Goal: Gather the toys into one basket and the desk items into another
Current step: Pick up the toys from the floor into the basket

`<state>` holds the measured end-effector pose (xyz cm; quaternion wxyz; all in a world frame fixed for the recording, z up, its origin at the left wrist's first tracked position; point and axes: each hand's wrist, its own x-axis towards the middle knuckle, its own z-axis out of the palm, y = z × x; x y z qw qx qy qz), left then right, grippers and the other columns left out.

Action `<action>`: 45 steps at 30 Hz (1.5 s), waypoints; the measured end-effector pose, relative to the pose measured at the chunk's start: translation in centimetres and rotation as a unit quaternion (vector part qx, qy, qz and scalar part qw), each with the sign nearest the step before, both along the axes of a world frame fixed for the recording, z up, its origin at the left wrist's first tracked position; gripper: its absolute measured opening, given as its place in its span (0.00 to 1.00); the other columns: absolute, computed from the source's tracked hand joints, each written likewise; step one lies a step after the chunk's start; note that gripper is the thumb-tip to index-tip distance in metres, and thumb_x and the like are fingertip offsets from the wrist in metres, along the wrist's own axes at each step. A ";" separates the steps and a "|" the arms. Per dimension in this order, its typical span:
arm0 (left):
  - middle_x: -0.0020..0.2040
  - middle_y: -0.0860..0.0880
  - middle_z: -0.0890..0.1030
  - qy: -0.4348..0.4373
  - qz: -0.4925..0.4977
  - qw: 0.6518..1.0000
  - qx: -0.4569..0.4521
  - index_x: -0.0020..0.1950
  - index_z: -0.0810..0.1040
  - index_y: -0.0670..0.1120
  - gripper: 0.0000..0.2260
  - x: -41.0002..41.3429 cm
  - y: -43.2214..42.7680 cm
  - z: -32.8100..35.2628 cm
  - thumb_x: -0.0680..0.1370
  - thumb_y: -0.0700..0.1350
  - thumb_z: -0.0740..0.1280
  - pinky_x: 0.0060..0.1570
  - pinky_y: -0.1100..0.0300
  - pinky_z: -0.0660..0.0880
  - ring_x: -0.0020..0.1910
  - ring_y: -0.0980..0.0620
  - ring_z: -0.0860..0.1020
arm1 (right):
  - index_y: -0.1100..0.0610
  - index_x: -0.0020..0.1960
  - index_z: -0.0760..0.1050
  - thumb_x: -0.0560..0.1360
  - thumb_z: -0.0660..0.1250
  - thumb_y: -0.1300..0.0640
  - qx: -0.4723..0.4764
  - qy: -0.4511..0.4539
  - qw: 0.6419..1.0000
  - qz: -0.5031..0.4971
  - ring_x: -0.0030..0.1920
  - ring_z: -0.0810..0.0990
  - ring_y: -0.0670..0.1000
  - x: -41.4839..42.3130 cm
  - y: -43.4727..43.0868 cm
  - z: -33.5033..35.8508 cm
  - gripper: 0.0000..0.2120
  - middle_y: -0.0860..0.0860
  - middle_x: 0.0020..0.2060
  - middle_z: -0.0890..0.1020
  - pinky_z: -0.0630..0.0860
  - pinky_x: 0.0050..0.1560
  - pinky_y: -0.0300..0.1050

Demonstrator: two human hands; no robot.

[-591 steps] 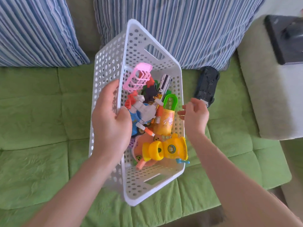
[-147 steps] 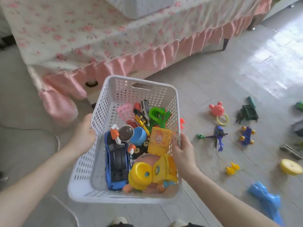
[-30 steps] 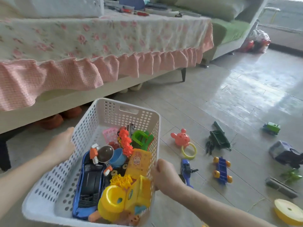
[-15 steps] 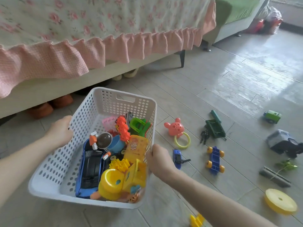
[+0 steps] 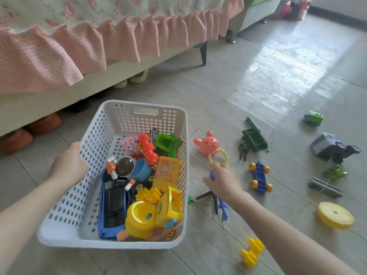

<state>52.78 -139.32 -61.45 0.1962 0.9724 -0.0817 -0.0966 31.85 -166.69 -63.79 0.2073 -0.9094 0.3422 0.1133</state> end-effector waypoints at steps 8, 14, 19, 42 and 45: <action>0.38 0.42 0.71 -0.022 0.006 1.000 0.021 0.59 0.65 0.40 0.12 -1.1 -0.5 0.9 0.75 0.33 0.56 0.32 0.55 0.68 0.36 0.41 0.72 | 0.59 0.62 0.70 0.75 0.59 0.67 0.045 -0.039 0.997 -0.053 0.49 0.77 0.58 -0.7 -0.6 -2.7 0.16 0.59 0.51 0.77 0.78 0.49 0.52; 0.32 0.45 0.68 -0.022 0.001 0.999 0.031 0.60 0.64 0.39 0.15 -1.5 -0.7 1.0 0.75 0.31 0.55 0.25 0.58 0.59 0.30 0.47 0.68 | 0.52 0.61 0.74 0.76 0.63 0.58 -0.023 -0.260 0.964 -0.047 0.46 0.76 0.53 3.2 -1.3 6.0 0.14 0.55 0.48 0.78 0.75 0.43 0.45; 0.32 0.44 0.69 -0.021 0.005 0.999 0.029 0.58 0.64 0.40 0.13 -1.5 -0.7 1.0 0.75 0.31 0.55 0.25 0.59 0.59 0.29 0.47 0.69 | 0.52 0.65 0.71 0.77 0.62 0.59 0.107 -0.330 0.935 0.071 0.35 0.73 0.42 7.6 4.0 11.9 0.17 0.51 0.50 0.78 0.71 0.32 0.30; 0.34 0.45 0.72 -0.027 0.010 0.999 0.042 0.58 0.64 0.42 0.16 -0.8 -0.6 0.2 0.73 0.31 0.56 0.30 0.56 0.66 0.34 0.42 0.73 | 0.59 0.61 0.72 0.77 0.60 0.59 -0.001 -0.011 1.000 -0.029 0.55 0.76 0.59 3.5 -4.6 -2.1 0.14 0.58 0.55 0.79 0.67 0.45 0.43; 0.36 0.45 0.73 -0.024 0.016 0.998 0.047 0.60 0.64 0.43 0.17 -0.6 -0.5 0.1 0.73 0.32 0.56 0.31 0.56 0.67 0.35 0.42 0.74 | 0.58 0.65 0.65 0.75 0.60 0.61 -0.013 0.035 0.999 -0.012 0.56 0.75 0.59 3.4 -4.4 -4.5 0.18 0.58 0.56 0.77 0.71 0.48 0.46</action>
